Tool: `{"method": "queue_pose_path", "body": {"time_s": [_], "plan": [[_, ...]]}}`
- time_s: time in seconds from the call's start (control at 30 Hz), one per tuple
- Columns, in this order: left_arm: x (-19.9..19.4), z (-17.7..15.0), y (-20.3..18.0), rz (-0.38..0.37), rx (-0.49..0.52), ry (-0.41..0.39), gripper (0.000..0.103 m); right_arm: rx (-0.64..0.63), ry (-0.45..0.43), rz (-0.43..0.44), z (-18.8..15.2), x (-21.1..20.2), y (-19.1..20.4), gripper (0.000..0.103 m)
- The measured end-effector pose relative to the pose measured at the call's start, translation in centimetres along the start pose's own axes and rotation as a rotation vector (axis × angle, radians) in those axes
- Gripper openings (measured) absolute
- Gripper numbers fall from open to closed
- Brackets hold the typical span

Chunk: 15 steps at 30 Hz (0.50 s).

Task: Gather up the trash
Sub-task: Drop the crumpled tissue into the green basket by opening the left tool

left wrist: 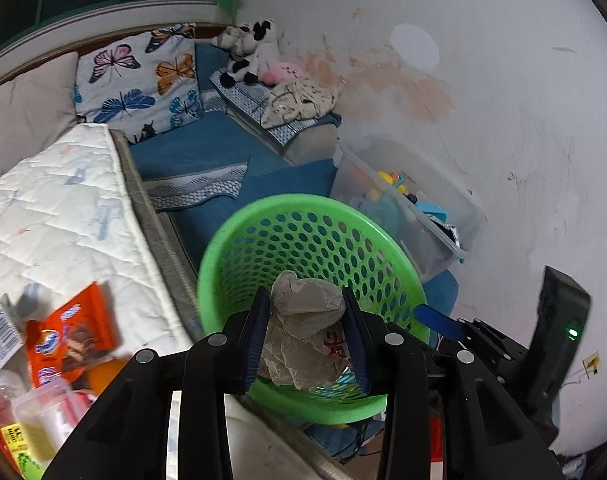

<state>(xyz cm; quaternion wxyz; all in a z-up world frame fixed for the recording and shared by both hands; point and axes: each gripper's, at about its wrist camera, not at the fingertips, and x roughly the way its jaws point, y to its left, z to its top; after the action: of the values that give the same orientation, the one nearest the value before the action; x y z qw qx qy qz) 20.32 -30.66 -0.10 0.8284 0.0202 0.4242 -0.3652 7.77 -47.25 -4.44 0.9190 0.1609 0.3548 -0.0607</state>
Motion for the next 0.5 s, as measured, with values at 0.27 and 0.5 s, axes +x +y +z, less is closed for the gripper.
{"method": "queue_pose_path", "body": {"time_s": [0.27, 0.5], "plan": [[2.5, -0.3, -1.3, -0.011, 0.014, 0.040, 0.044, 0.034, -0.004, -0.006, -0.8, -0.9, -1.3, 0.062], [1.9, -0.6, -1.1, -0.027, 0.010, 0.024, 0.051, 0.035, 0.000, -0.003, -1.3, -1.2, -1.3, 0.062]]}}
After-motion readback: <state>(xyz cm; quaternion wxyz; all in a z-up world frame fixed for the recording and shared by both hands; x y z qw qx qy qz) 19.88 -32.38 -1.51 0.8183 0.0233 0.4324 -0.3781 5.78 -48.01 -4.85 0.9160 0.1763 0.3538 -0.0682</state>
